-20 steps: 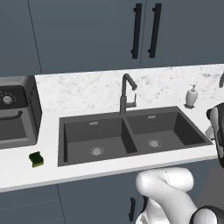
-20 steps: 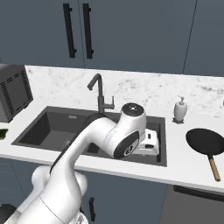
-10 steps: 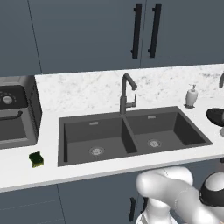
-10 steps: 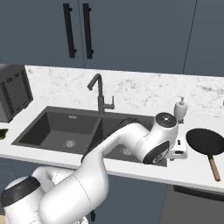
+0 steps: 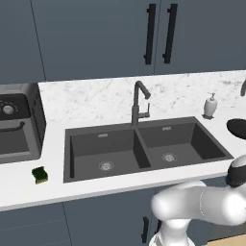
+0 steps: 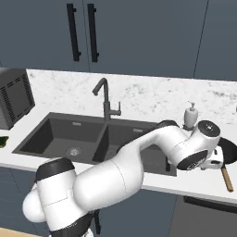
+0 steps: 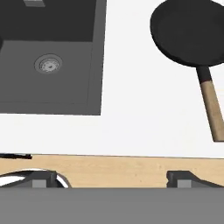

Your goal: Pick the pan and sponge and place them into the sink. Then turn on the water.

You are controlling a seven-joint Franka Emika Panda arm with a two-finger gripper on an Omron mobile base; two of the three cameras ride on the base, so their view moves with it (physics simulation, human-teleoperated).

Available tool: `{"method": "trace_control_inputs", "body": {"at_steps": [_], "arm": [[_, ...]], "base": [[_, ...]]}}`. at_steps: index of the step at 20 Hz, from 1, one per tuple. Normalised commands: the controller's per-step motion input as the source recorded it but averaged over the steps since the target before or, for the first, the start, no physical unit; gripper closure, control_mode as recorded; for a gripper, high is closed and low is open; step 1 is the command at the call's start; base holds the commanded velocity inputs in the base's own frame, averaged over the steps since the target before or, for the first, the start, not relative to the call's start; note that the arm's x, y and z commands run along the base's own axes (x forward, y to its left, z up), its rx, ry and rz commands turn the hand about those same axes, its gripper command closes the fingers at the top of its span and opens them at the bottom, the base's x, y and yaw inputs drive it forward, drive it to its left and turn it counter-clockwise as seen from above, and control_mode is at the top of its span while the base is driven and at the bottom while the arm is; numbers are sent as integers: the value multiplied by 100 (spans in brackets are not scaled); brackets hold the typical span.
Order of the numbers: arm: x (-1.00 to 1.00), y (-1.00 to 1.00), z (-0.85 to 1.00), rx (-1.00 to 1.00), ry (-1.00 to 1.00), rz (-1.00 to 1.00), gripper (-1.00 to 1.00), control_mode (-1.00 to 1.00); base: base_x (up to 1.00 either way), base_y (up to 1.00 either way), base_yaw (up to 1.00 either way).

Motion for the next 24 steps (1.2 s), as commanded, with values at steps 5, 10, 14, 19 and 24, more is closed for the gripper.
{"method": "trace_control_inputs", "body": {"at_steps": [5, 10, 14, 19, 24], "arm": [[19, -38, -10, 0, 0, 0, -100, -100], [8, -27, -20, 0, -3, 0, -100, -100], [0, -7, -39, 0, -15, 0, -100, -100], [-7, 0, -18, -3, -37, -5, -100, -100], [0, 0, -1, -1, 5, -17, -100, -100]], "base": [[0, 0, 0], [0, 0, 0], [0, 0, 0], [0, 0, 0], [0, 0, 0]]}}
